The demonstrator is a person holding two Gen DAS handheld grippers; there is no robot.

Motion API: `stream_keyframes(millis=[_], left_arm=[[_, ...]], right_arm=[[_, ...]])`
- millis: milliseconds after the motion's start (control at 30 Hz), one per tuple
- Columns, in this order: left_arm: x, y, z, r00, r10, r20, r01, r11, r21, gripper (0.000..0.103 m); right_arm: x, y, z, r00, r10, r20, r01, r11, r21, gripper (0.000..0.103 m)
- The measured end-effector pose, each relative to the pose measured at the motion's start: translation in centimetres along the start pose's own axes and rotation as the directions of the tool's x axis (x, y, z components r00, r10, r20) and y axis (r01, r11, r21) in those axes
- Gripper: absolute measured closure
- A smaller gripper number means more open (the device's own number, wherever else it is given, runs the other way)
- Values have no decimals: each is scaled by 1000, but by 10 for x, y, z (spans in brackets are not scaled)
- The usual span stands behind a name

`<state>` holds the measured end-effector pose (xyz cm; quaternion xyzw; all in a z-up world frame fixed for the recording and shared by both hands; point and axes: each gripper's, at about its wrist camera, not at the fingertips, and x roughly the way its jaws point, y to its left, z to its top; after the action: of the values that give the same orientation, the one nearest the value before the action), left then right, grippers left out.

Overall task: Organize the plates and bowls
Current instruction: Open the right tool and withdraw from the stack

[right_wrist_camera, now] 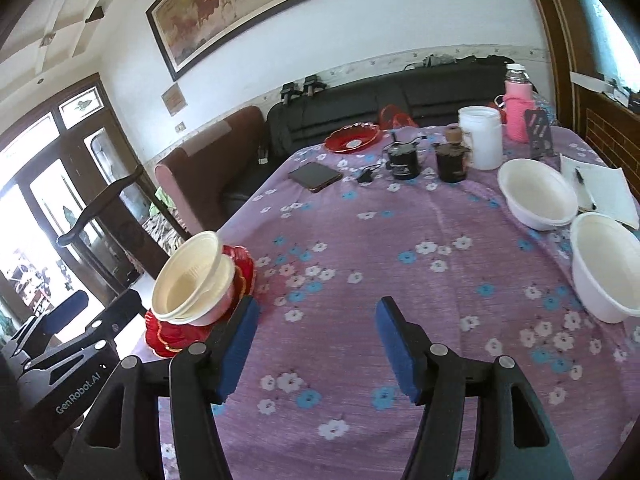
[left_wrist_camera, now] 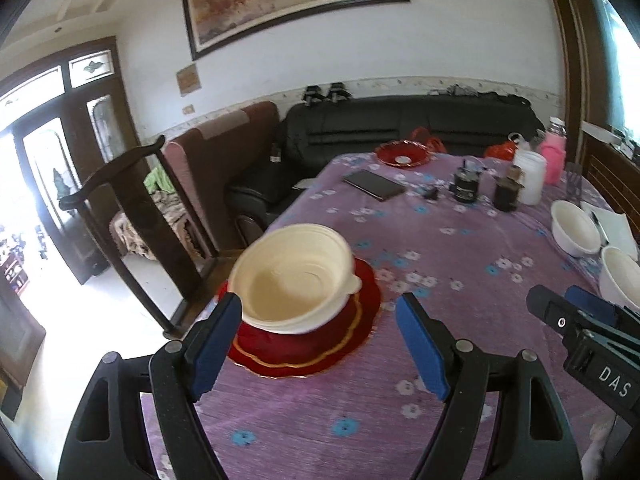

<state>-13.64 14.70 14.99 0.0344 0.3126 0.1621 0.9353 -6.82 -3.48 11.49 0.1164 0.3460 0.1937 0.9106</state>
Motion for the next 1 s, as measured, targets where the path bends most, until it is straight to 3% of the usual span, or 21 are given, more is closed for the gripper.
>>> stream_keyframes(millis=[167,500,667,800,867,1000], left_arm=[[7,-15,0,998,-50,-35,50,999,-5,24],[14,-35,0,995,-71,-63,74,997,34,24],[8,-34,6,998,-56,-23,57,997,42,24],[-8,-15,11,992,-94,81,98,994,-39,24],[-5,-8,10,992,-115,60,119,991,-64,24],[9,-21,3,993,-118,-20,119,993,17,24]], right_arm=[[-5,-17,3,1000,-24,3,24,1000,2,37],[-1,-49,3,999,-50,-13,51,997,50,37],[8,-51,0,999,-40,-13,40,999,35,37],[21,-44,0,999,-18,-33,19,999,29,37],[23,-38,-1,999,-17,-42,17,1000,9,37],[20,-33,-7,999,-28,-38,27,1000,-9,37]])
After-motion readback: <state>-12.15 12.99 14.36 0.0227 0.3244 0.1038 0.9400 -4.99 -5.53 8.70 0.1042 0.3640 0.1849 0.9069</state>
